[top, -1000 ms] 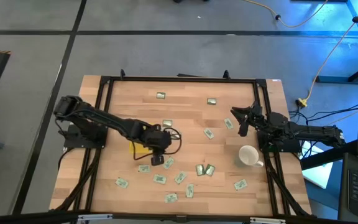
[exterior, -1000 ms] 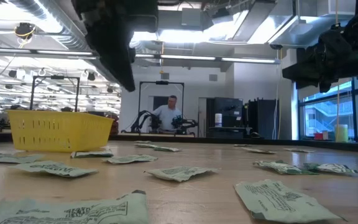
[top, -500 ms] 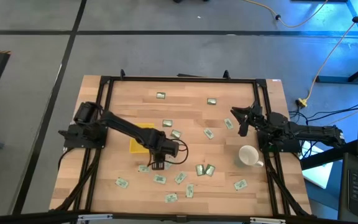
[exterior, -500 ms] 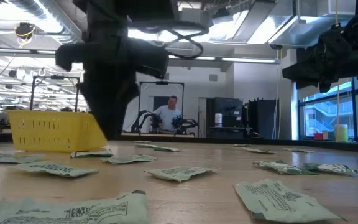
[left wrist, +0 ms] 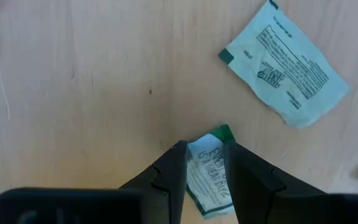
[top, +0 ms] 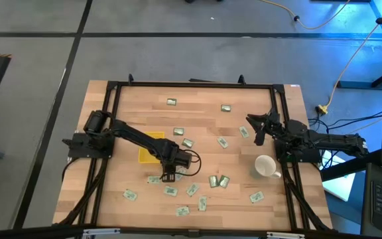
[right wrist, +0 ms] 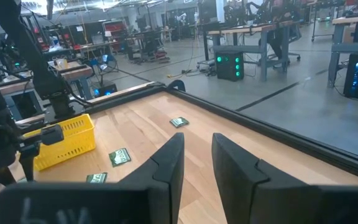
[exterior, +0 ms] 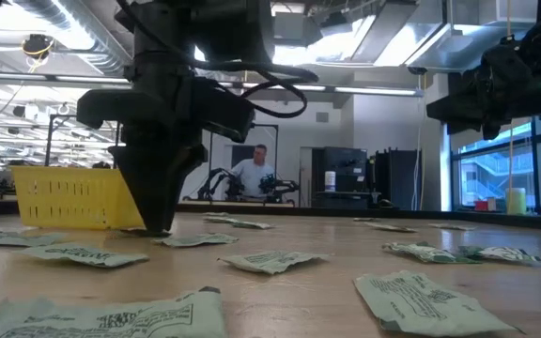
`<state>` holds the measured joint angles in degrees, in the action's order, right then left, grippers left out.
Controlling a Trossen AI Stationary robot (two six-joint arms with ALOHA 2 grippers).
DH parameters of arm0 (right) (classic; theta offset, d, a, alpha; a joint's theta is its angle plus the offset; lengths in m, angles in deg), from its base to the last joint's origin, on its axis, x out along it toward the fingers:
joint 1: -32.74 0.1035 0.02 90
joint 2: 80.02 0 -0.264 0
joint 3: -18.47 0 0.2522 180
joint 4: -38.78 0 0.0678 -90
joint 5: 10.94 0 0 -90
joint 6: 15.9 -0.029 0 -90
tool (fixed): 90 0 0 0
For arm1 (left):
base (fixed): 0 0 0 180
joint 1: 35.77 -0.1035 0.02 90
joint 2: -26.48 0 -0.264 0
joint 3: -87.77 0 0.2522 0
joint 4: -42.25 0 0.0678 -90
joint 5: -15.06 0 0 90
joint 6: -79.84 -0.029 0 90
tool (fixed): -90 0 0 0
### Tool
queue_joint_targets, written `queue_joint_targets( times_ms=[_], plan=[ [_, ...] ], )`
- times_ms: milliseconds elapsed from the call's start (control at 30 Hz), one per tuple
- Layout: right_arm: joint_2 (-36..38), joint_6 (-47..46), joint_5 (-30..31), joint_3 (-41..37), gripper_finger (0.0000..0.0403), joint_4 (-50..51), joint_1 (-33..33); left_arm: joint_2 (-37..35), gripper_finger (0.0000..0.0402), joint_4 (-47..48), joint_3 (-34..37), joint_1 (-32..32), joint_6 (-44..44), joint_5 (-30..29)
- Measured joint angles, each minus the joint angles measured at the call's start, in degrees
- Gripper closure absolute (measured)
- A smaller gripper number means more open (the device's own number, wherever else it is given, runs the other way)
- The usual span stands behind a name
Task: Pick and place Stevia / Truvia into bins
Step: Put the green packet into the yellow bin
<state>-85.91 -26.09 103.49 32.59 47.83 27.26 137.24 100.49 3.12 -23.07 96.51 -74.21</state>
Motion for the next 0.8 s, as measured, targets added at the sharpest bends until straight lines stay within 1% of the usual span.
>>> queue_joint_targets(
  times_ms=[300,433,533,700,800],
  plan=[
    [0.02,0.02,-0.02,0.0,0.0316,0.0,-0.02,0.05,0.0366,-1.04,0.07,-0.05,0.18,0.63],
    [0.02,0.02,-0.02,0.01,0.0316,0.0,0.0,-0.38,0.0387,-0.99,0.13,-0.08,2.22,0.94],
    [0.02,0.05,-0.01,0.02,0.0316,0.0,-0.02,-1.17,0.0394,-1.22,0.22,-0.04,4.25,2.03],
    [0.02,0.14,-0.02,0.01,0.0316,0.0,0.0,-4.22,0.0396,-1.28,-0.27,-0.1,6.46,4.13],
    [0.02,0.17,-0.02,0.0,0.0316,-0.02,0.0,-6.76,0.0396,-1.2,-1.57,-0.1,7.12,4.38]
  ],
)
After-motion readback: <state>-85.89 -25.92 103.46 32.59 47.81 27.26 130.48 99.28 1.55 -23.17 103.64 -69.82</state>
